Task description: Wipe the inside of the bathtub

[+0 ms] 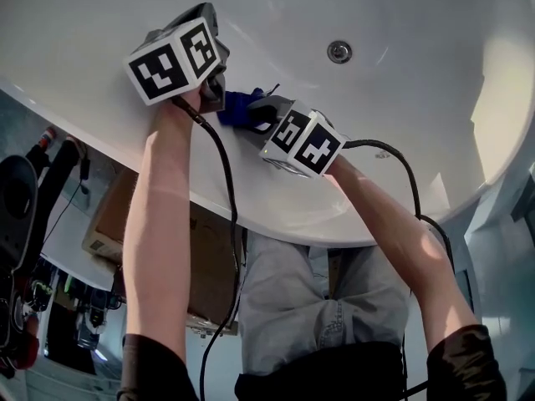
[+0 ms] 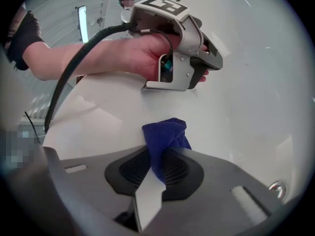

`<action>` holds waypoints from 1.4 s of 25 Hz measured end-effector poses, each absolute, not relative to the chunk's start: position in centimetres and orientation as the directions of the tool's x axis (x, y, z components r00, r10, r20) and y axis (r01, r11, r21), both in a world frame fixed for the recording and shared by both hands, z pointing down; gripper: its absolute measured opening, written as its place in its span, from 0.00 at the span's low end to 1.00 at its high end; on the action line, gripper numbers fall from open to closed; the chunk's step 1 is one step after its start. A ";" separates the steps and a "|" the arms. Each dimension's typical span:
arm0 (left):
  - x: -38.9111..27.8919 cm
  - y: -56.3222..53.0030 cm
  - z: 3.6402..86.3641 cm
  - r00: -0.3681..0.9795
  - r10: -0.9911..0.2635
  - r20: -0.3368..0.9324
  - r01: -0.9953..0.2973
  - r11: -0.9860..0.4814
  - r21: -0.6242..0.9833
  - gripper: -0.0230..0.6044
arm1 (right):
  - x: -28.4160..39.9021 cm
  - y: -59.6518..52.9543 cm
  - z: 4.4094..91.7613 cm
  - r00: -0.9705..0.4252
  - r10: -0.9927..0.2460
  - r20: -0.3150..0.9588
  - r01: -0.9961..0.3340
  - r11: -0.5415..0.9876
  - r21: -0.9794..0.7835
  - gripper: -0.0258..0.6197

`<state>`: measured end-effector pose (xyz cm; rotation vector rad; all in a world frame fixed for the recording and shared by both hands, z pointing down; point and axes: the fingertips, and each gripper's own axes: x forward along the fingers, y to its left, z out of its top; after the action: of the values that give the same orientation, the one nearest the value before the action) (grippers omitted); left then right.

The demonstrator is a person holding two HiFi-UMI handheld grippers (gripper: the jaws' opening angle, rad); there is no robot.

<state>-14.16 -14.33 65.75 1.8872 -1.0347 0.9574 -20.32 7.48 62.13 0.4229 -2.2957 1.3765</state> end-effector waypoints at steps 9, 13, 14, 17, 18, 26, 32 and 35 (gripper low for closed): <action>-13.7 -10.8 64.7 0.384 -0.270 0.883 -0.879 -0.401 0.259 0.04 | -20.6 11.2 55.4 -0.917 -0.020 0.398 -0.369 0.423 -0.828 0.13; -13.2 -9.5 64.8 0.376 -0.249 0.892 -0.878 -0.404 0.257 0.04 | -19.9 13.9 52.1 -0.950 0.002 0.312 -0.285 0.402 -0.870 0.13; -13.1 -9.2 64.8 0.375 -0.248 0.893 -0.880 -0.399 0.259 0.04 | -19.7 14.5 51.2 -0.959 0.008 0.284 -0.258 0.394 -0.882 0.13; -13.2 -8.2 65.0 0.369 -0.233 0.900 -0.888 -0.374 0.268 0.04 | -19.1 15.6 49.6 -0.974 0.024 0.225 -0.200 0.374 -0.905 0.13; -13.3 -7.8 65.1 0.368 -0.224 0.903 -0.890 -0.367 0.271 0.04 | -18.8 15.5 49.6 -0.974 0.019 0.227 -0.204 0.373 -0.905 0.13; -12.7 -5.5 66.2 0.357 -0.178 0.917 -0.889 -0.368 0.274 0.04 | -12.7 10.1 55.0 -0.916 -0.140 0.375 -0.400 0.359 -0.843 0.13; -12.5 -4.0 66.9 0.362 -0.140 0.922 -0.892 -0.340 0.298 0.04 | -6.7 5.5 60.2 -0.832 -0.229 0.506 -0.555 0.320 -0.768 0.13; -11.8 -2.4 67.3 0.361 -0.096 0.928 -0.875 -0.377 0.302 0.04 | -4.8 4.3 63.1 -0.786 -0.240 0.570 -0.618 0.286 -0.732 0.13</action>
<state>-11.82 -2.40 67.29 1.7403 -0.8628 1.1093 -4.81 4.31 63.10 0.7764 -2.2119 1.5011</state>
